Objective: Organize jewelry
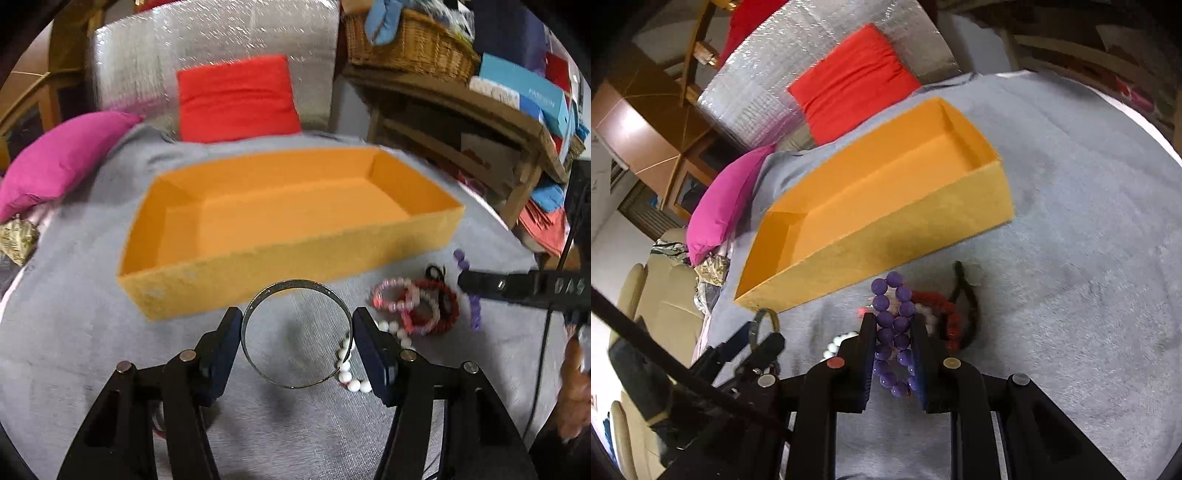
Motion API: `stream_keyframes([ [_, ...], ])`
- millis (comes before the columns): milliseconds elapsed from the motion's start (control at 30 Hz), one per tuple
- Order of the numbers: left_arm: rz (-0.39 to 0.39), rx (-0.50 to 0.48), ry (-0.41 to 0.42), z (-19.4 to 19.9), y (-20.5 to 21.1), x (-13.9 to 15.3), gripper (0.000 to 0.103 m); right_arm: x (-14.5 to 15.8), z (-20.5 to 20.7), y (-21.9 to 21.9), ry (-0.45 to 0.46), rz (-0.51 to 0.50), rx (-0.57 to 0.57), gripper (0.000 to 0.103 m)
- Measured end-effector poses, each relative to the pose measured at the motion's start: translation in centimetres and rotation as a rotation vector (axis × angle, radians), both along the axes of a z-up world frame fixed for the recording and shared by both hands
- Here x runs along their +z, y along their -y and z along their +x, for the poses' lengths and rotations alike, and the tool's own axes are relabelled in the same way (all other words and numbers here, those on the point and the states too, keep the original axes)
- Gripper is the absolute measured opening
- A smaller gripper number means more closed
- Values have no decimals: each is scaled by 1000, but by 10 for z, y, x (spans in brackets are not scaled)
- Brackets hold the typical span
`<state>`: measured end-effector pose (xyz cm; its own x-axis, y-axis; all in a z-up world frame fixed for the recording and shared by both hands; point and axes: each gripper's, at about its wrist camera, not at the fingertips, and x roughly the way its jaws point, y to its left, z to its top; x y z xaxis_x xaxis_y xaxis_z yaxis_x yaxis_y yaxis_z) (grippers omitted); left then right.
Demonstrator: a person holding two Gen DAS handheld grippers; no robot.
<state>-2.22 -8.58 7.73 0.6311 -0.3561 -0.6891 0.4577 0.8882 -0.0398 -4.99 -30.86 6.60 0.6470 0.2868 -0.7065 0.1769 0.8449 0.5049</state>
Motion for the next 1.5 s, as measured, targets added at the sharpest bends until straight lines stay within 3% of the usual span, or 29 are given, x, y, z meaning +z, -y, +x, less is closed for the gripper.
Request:
stream_keyframes([
  [133, -26, 35, 35, -3, -5, 16, 63, 7, 2, -13, 43, -27, 19, 20],
  [667, -16, 131, 104, 4, -27, 38, 63, 27, 12, -43, 144, -114, 22, 20],
  [1033, -47, 215, 213, 41, -22, 73, 63, 57, 43, -41, 282, -140, -33, 20],
  [1233, -39, 297, 199, 80, -25, 63, 63, 60, 77, -21, 295, -111, -91, 20],
  [1500, 1, 308, 102, 114, -20, 26, 63, 34, 124, -10, 195, -53, -115, 20],
])
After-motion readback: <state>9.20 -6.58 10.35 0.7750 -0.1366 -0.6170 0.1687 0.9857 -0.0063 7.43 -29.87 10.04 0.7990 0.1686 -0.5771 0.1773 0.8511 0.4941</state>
